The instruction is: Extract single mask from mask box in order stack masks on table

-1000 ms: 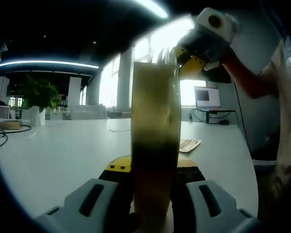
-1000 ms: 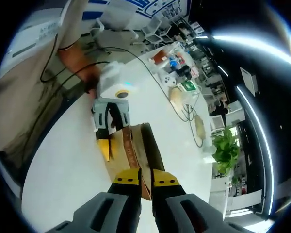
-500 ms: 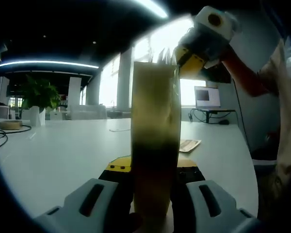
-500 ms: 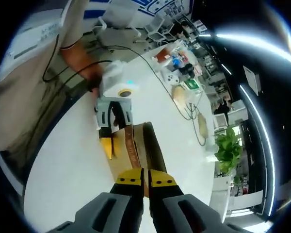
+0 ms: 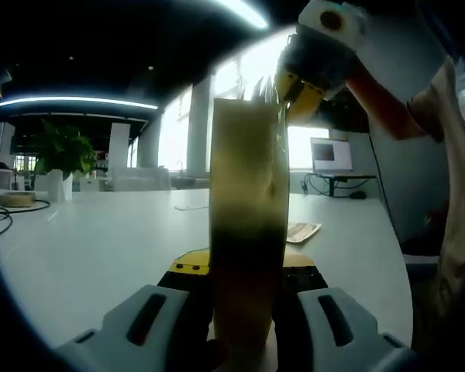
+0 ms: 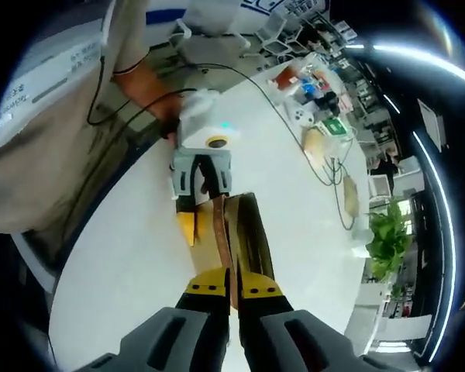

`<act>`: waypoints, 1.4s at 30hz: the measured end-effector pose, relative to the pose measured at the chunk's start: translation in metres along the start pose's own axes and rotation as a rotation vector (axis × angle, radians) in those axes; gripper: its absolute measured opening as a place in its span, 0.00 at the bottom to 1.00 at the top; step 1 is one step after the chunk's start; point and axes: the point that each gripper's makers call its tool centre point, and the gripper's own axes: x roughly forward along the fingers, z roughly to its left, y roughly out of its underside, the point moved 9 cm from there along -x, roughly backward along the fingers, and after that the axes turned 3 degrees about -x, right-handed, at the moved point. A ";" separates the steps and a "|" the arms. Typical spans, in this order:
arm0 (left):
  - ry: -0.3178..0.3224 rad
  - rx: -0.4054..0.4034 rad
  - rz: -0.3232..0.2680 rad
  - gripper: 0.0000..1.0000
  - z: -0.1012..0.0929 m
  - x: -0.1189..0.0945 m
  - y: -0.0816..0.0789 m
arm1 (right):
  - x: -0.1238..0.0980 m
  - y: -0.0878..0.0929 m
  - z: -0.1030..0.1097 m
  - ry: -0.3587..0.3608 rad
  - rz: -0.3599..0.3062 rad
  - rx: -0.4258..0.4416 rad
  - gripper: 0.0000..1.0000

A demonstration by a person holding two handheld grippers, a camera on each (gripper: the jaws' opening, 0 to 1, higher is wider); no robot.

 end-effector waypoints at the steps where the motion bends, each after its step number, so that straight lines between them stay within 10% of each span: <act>1: 0.000 0.000 0.000 0.19 0.000 0.000 0.000 | 0.001 0.000 -0.001 -0.009 0.002 0.000 0.00; 42: 0.000 -0.001 0.003 0.19 0.000 0.001 0.001 | 0.004 0.004 -0.011 -0.035 0.018 0.040 0.00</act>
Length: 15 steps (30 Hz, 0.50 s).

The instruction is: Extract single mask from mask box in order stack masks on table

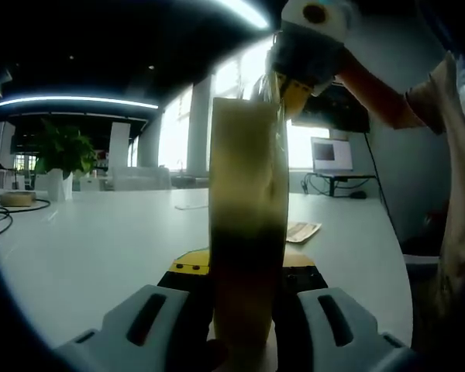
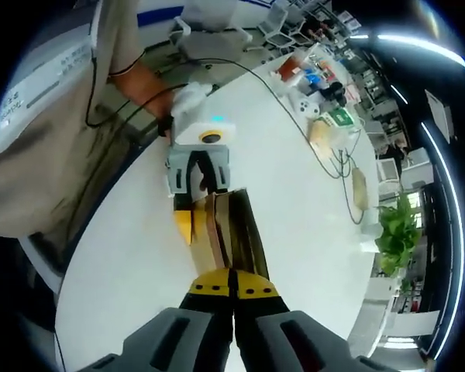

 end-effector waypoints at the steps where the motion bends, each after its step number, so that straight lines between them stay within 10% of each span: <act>1: 0.001 0.001 0.000 0.19 0.000 0.000 0.000 | 0.000 0.000 0.000 0.002 -0.001 0.002 0.00; 15: 0.001 -0.001 0.001 0.20 -0.002 -0.001 -0.001 | -0.013 -0.005 -0.004 0.040 0.006 0.013 0.00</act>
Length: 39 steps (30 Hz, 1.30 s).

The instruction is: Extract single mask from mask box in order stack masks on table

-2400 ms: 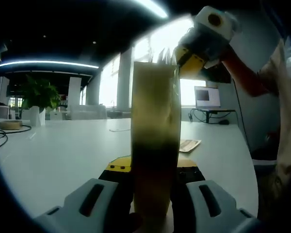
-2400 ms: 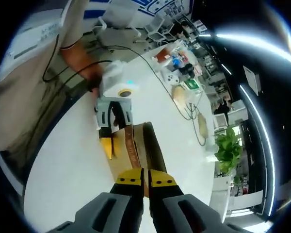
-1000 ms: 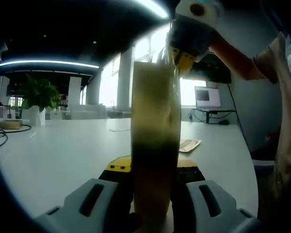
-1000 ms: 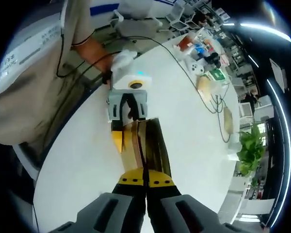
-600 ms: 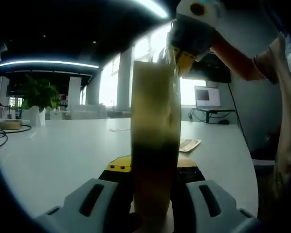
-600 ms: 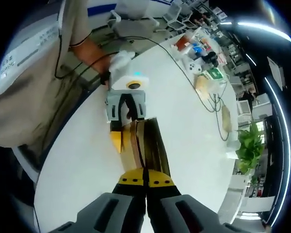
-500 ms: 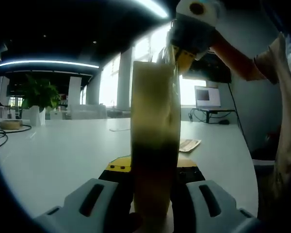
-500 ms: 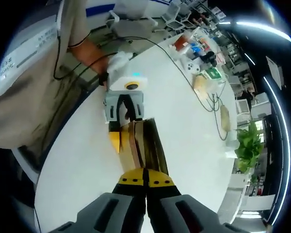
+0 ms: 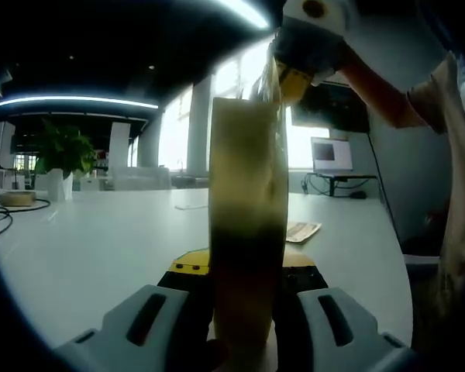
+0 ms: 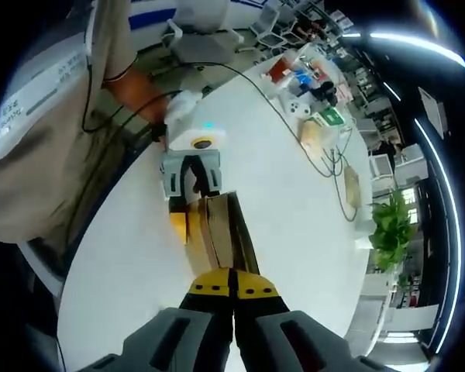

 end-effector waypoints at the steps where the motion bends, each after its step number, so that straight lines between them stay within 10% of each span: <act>1: 0.000 0.001 0.000 0.20 0.000 0.000 0.000 | -0.001 0.000 0.000 0.004 0.002 -0.002 0.00; 39: 0.000 -0.001 0.000 0.20 0.002 -0.001 0.001 | -0.057 -0.008 -0.024 0.170 0.020 -0.006 0.00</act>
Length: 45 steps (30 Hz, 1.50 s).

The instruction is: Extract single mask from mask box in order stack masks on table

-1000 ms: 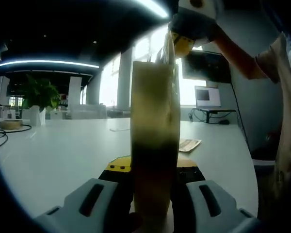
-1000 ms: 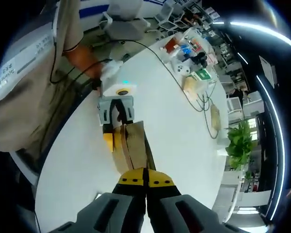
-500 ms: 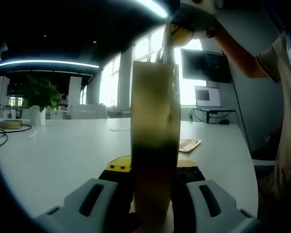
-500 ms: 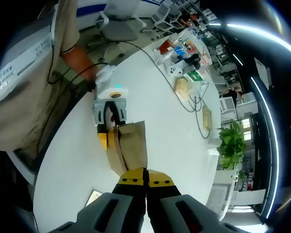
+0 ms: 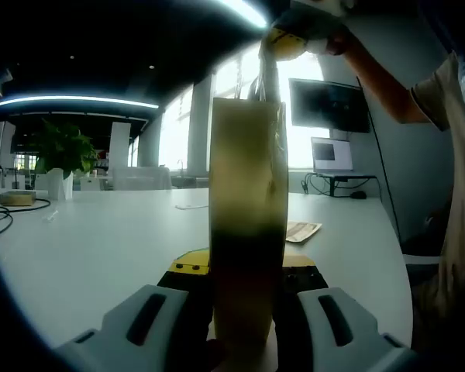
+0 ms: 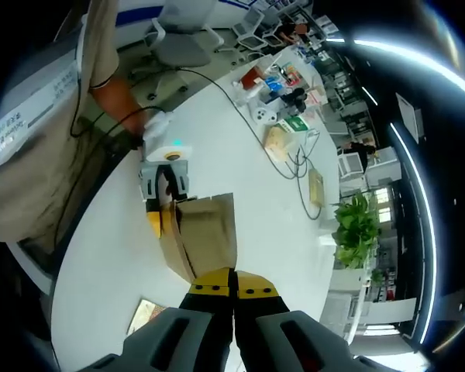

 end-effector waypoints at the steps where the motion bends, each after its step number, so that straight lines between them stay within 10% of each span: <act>1: 0.000 0.000 0.000 0.20 0.000 0.000 0.000 | -0.002 0.000 -0.001 0.002 0.001 0.001 0.00; 45: 0.002 0.000 0.001 0.19 0.000 0.002 0.001 | -0.068 0.020 -0.015 0.177 0.041 0.057 0.00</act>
